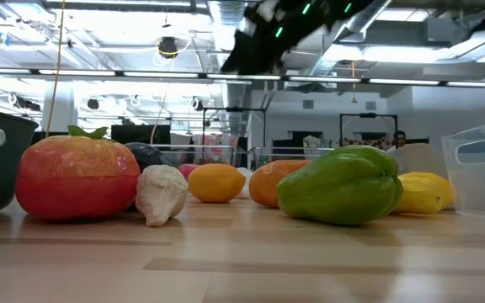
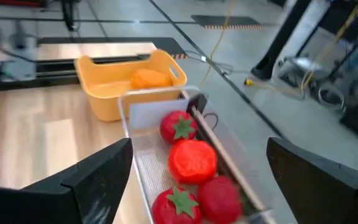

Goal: Sort produce into baskets
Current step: Put the brown potato into the yellow bin

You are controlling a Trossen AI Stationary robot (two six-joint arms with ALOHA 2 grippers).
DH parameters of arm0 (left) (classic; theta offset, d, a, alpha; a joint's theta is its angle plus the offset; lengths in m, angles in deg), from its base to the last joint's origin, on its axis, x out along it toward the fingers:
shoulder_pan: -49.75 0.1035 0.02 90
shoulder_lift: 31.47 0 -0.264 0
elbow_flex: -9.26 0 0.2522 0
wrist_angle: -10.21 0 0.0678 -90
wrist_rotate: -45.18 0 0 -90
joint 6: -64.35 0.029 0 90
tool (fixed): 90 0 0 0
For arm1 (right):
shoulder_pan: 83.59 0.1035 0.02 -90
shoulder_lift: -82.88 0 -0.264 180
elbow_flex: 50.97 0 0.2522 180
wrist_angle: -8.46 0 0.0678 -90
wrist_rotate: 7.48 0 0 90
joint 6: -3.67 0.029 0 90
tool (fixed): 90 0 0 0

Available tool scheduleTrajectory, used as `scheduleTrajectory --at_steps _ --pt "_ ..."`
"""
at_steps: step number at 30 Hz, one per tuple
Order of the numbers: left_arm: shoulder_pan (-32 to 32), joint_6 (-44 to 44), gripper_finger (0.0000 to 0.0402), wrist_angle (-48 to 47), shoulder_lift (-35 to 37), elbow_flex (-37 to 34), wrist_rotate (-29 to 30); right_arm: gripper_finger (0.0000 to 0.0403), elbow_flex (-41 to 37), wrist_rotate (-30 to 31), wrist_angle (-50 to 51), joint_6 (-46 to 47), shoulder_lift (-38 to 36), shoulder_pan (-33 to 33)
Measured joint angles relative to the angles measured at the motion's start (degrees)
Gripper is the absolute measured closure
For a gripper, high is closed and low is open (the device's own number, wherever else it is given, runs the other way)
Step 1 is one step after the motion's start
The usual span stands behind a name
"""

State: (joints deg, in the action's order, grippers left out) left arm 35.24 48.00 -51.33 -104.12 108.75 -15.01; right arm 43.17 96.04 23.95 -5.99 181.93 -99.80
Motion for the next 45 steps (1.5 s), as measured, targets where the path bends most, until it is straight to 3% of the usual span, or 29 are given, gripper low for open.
scheduleTrajectory --at_steps 7,14,19,24,30,45 --pt "2.8 5.9 0.0045 4.2 -3.2 0.0 1.8 0.0007 0.0 0.0 13.3 -2.2 -16.3 2.8" --pt "7.4 13.2 0.0045 13.4 -10.5 0.0 -7.5 0.0008 0.0 0.0 30.0 -0.5 -29.4 5.1" --pt "10.7 16.1 0.0045 16.6 -16.9 0.0 -14.1 0.0008 0.0 0.0 44.2 6.2 -35.3 6.7" --pt "13.1 16.4 0.0045 17.4 -23.7 0.0 -18.7 0.0008 0.0 0.0 54.4 11.5 -38.2 8.9" --pt "13.9 16.6 0.0045 17.4 -30.9 0.0 -22.5 0.0008 0.0 0.0 58.9 14.2 -38.4 11.9" --pt "13.9 16.2 0.0045 21.1 -44.8 0.0 -28.3 0.0008 -8.1 0.0 56.4 18.6 -38.7 18.4"
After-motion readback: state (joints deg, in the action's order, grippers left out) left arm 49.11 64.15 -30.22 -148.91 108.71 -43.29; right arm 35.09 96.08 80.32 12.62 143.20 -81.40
